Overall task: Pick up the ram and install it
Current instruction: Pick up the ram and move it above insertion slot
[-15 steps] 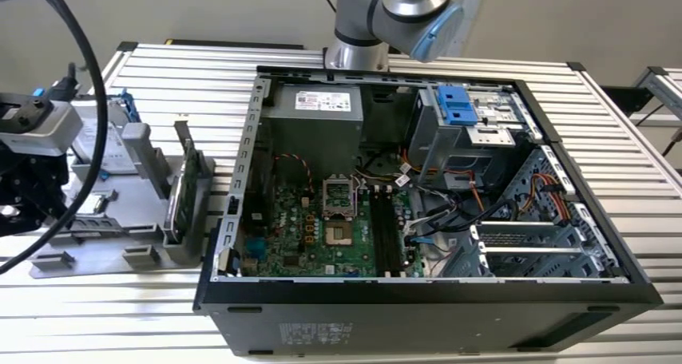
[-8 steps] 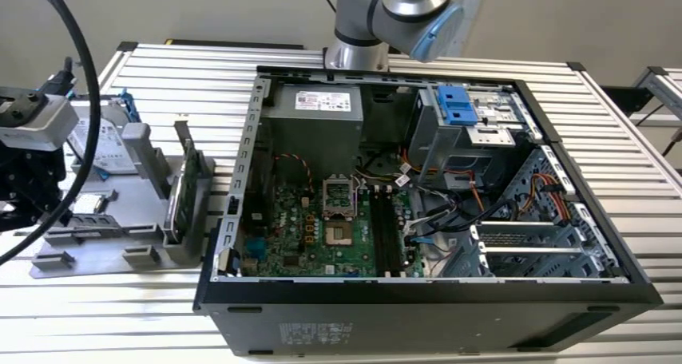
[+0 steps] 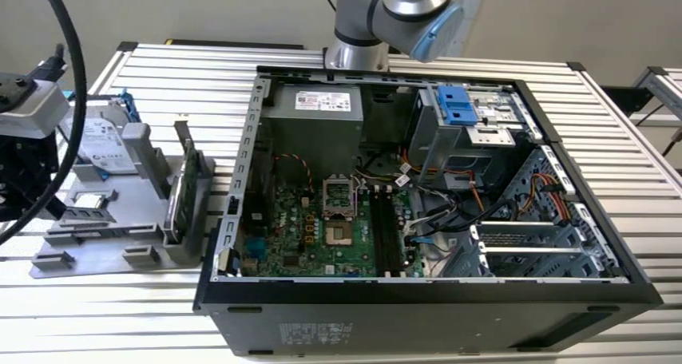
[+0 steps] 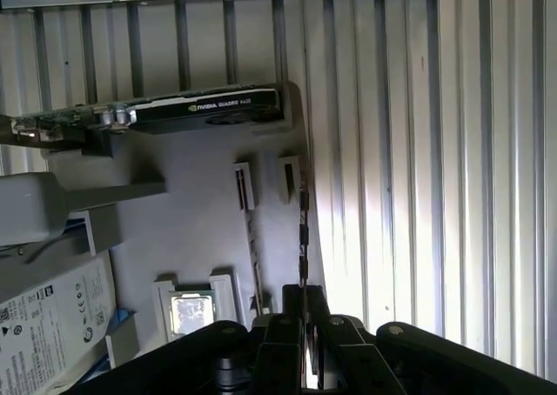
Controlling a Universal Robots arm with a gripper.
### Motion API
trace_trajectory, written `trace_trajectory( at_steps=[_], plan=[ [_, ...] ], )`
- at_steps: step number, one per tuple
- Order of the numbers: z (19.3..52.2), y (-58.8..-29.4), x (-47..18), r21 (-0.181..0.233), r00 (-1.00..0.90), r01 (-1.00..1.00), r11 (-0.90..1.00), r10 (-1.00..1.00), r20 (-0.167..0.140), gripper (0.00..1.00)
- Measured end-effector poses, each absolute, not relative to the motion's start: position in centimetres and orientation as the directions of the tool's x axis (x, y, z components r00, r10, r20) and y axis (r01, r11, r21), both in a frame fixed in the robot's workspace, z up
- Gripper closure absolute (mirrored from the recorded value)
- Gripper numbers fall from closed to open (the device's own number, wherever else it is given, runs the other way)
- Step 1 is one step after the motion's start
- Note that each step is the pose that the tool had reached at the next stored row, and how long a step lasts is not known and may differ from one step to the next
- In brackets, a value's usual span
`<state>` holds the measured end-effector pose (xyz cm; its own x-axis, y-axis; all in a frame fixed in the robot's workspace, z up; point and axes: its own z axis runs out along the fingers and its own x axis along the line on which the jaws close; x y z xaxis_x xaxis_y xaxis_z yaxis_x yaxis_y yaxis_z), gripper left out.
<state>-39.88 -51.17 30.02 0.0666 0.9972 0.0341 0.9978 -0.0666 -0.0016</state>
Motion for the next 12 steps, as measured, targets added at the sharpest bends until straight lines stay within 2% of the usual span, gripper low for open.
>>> trace_trajectory(
  at_steps=[12],
  plan=[
    [32.3,-51.2,-40.0,-0.002,0.067,0.998,-0.067,0.997,0.034,1.0]
  ],
)
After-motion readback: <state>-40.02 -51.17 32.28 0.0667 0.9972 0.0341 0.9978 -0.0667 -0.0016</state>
